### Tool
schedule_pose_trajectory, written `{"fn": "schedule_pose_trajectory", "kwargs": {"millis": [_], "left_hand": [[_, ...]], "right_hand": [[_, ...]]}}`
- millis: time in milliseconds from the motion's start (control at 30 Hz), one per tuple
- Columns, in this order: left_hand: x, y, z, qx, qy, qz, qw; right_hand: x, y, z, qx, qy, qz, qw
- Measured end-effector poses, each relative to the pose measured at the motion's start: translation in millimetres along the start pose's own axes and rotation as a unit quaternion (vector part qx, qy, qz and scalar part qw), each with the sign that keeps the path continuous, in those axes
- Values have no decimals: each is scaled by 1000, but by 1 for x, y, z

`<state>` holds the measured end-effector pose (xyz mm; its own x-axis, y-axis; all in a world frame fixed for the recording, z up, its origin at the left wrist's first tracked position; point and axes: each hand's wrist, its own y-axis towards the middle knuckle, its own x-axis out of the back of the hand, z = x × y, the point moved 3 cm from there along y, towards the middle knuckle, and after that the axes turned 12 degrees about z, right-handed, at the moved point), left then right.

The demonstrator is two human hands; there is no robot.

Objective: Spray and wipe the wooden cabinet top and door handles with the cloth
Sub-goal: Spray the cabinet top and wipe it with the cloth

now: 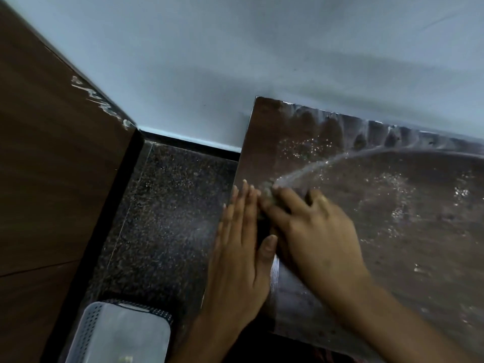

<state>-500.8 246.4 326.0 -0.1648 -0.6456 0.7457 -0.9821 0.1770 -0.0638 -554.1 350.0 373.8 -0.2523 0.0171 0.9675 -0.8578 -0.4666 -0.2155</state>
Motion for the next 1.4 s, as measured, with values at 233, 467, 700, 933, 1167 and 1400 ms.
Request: {"fn": "schedule_pose_trajectory", "kwargs": {"millis": [233,467,700,933,1167,1400], "left_hand": [[-7,10,-3,78,83,89,989],[-3,11,-5,59,45,71,995],[3,7,-4,29,-87,14,996],[3,5,0,-2,-156,-4,988],[1,3,5,-24,-217,26,975],[-4,-3,-2,-10,-87,37,995]], "right_hand": [[24,97,-47,-93,-43,-40,994],[18,115,-59,-165,-9,-73,984],[-6,38,-17,-172,-11,-99,980],[-30,-59,48,-183,16,-31,982],[-54,-123,86,-175,16,-34,984],[-49,-129,66,-156,19,-38,987]]}}
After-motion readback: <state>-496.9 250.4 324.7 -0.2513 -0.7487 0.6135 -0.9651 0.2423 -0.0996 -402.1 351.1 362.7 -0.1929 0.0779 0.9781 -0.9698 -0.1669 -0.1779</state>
